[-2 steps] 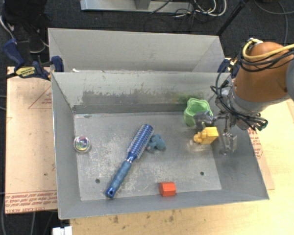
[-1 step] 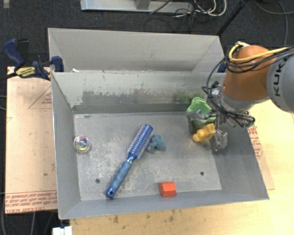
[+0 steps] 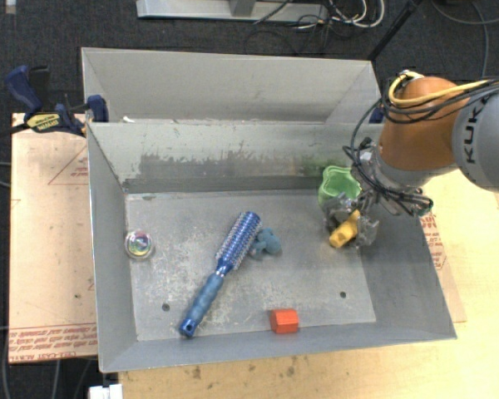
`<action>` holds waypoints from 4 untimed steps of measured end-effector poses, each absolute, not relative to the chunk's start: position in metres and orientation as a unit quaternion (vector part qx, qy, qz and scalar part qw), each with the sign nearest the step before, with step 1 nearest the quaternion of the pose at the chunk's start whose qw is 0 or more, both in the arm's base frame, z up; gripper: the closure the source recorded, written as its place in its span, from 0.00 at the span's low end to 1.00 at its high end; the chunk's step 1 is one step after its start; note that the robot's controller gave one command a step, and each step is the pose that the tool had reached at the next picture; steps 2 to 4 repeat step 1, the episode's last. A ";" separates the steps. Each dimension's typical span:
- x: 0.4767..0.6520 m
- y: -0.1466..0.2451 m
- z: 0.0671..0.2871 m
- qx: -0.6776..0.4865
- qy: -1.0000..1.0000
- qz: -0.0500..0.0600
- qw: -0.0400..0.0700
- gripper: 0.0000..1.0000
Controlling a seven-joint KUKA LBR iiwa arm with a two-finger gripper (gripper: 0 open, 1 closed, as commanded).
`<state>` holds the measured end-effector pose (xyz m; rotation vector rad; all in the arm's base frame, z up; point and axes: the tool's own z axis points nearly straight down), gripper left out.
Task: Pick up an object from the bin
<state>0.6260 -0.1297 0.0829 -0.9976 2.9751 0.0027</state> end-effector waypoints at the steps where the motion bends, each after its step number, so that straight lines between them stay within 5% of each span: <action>1: 0.567 -0.123 0.237 -0.326 0.945 -0.002 0.004 1.00; 4: 0.567 -0.123 0.237 -0.326 0.945 -0.002 0.004 1.00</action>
Offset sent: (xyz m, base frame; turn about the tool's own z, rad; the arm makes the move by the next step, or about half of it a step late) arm -0.0602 0.0059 0.1494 -0.0201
